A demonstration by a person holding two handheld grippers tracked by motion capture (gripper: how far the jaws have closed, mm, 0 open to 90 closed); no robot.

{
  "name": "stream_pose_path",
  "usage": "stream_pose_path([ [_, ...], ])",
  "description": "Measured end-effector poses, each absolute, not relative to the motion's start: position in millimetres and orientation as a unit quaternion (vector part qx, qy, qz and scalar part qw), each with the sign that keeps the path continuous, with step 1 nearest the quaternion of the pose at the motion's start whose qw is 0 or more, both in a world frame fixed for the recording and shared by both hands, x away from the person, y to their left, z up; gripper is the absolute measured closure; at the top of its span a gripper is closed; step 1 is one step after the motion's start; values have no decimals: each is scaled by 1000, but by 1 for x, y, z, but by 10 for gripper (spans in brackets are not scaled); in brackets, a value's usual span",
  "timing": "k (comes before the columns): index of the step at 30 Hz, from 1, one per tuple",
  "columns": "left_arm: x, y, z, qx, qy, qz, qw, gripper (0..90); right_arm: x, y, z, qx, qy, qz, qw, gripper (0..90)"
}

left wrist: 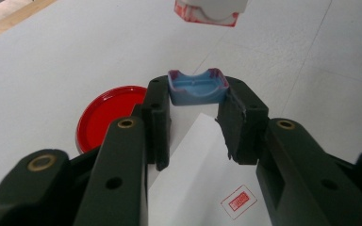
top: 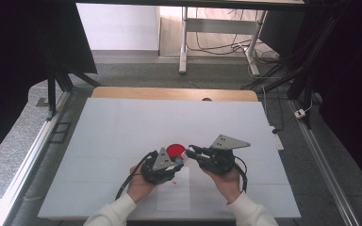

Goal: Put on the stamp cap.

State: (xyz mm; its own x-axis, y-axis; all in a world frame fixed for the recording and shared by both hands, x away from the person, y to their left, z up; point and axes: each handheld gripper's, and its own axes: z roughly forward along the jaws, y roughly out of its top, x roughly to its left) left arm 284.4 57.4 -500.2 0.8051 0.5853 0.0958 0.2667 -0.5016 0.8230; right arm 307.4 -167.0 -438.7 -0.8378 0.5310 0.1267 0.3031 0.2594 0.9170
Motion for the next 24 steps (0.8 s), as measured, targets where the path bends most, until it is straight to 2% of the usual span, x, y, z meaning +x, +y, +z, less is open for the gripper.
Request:
stream_pose_path([
  [24,283,57,-501,844,252,190,433,644,307,-158,-447,288,790,532,96,748],
])
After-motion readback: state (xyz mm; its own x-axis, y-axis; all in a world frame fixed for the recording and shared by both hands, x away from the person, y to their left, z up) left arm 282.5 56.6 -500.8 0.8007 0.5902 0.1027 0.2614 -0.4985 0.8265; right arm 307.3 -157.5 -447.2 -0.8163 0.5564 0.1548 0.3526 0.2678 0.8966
